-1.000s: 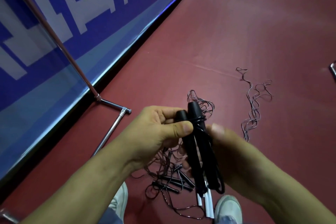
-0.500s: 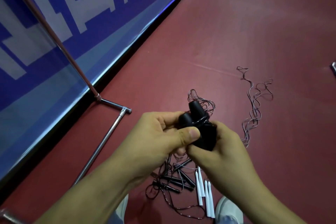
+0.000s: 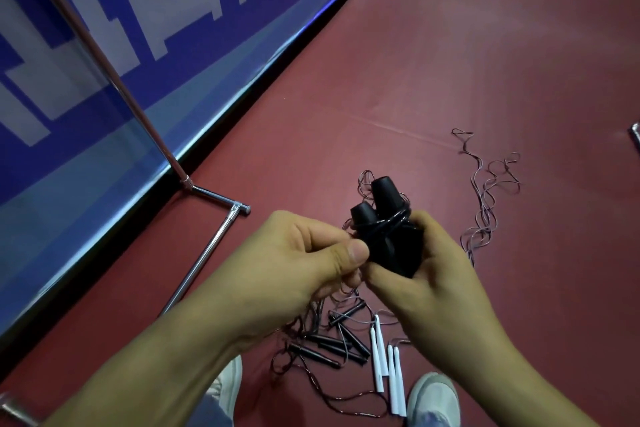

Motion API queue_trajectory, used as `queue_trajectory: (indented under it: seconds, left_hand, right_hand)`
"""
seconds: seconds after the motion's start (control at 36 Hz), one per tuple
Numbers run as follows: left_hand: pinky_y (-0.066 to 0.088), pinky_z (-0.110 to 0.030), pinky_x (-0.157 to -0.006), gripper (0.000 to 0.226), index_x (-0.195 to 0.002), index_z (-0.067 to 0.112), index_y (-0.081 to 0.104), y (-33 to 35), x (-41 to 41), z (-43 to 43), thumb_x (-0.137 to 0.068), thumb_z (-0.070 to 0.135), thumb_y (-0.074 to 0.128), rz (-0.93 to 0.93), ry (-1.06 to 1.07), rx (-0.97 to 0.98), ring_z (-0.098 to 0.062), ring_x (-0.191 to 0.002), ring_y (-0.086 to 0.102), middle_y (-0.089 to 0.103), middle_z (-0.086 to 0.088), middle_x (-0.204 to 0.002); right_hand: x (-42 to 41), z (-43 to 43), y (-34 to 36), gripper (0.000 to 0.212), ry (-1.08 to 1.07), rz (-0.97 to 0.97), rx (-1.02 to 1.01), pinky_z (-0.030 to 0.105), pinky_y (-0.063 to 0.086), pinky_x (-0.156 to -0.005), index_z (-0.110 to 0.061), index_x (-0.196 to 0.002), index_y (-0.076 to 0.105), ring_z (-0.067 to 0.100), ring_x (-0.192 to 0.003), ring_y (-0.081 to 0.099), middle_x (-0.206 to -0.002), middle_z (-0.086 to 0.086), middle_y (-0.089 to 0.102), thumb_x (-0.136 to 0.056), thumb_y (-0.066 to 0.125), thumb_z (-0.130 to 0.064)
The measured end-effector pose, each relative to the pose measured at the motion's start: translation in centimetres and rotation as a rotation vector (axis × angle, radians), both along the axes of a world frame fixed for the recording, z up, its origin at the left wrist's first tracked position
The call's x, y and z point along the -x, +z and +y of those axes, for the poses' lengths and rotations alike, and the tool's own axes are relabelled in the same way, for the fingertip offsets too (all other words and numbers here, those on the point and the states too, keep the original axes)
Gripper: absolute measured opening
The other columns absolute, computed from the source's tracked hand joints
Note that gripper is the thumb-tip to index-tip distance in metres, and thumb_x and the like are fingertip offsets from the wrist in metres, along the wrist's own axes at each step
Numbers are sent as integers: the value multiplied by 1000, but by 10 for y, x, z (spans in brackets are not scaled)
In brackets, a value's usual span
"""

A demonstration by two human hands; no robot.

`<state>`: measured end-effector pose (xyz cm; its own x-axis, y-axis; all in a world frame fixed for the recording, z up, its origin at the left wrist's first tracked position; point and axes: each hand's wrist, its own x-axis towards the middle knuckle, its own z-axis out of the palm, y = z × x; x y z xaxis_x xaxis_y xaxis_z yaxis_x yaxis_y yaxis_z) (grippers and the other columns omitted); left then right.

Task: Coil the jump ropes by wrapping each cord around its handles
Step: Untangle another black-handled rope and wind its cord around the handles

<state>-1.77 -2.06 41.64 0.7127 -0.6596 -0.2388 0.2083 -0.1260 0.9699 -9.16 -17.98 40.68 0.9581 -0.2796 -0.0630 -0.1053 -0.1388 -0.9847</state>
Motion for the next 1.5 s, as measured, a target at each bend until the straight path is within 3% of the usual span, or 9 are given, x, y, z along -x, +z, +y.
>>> queue_trajectory:
  seconds: [0.28,0.39,0.47,0.58,0.81,0.97,1.11,1.33,1.5]
  left_hand:
    - [37,-20,-54,19,-75,6,77,2,-11,2,-91,15,71,20,-52,28,-12,-54,45,65,-7,-65]
    - [34,-32,-59,30,-87,1,77,1,-13,5,-85,30,73,-107,-25,37,-22,-62,41,56,-25,-67]
    - [37,-18,-57,18,-82,5,78,5,-9,4,-87,22,76,-128,-2,88,-7,-56,46,59,0,-58]
    - [40,-27,-57,14,-82,12,81,6,-7,3,-80,26,82,-263,82,61,-14,-59,50,64,-18,-66]
    - [48,-17,-61,14,-84,16,81,6,-2,0,-81,28,78,-416,237,51,-6,-62,62,70,-1,-65]
    - [44,-13,-58,16,-80,14,79,3,2,-4,-82,28,73,-356,268,97,-1,-57,55,63,6,-59]
    - [42,-15,-57,20,-79,8,75,1,4,-9,-82,27,69,-226,251,164,-3,-58,51,59,4,-59]
    - [52,-17,-77,45,-131,20,65,2,7,-6,-86,16,70,-47,92,185,-9,-91,68,71,-14,-106]
    - [49,-12,-83,71,-149,39,44,8,10,-7,-85,11,56,-224,41,122,-3,-100,66,73,5,-112]
  right_hand:
    - [1,0,11,20,140,138,-227,16,28,-36,-14,-93,68,4,-36,32,-49,-9,44,-87,68,5]
    - [3,0,19,11,208,227,-392,15,26,-39,-25,-76,60,10,-35,23,-50,1,29,-77,63,-14]
    - [5,-2,22,14,237,261,-487,15,25,-39,-24,-73,53,9,-37,20,-53,5,24,-78,62,-15]
    - [6,-4,24,11,306,283,-540,14,25,-39,-21,-79,54,7,-37,20,-53,4,23,-80,62,-14]
    - [5,-6,24,6,328,240,-462,16,23,-40,-22,-84,60,10,-39,20,-54,6,25,-81,66,-21]
    - [0,-12,14,82,330,314,-567,32,17,-45,-16,-117,67,17,-44,28,-59,9,38,-65,68,-80]
    - [3,-11,23,60,307,212,-509,15,28,-37,-31,-115,70,12,-28,28,-47,5,38,-80,48,-74]
    - [4,-12,21,61,267,235,-472,15,29,-37,-25,-112,70,11,-28,28,-46,6,39,-82,47,-73]
    - [3,-8,22,65,313,265,-494,15,28,-36,-26,-120,70,11,-28,28,-46,4,38,-82,45,-73]
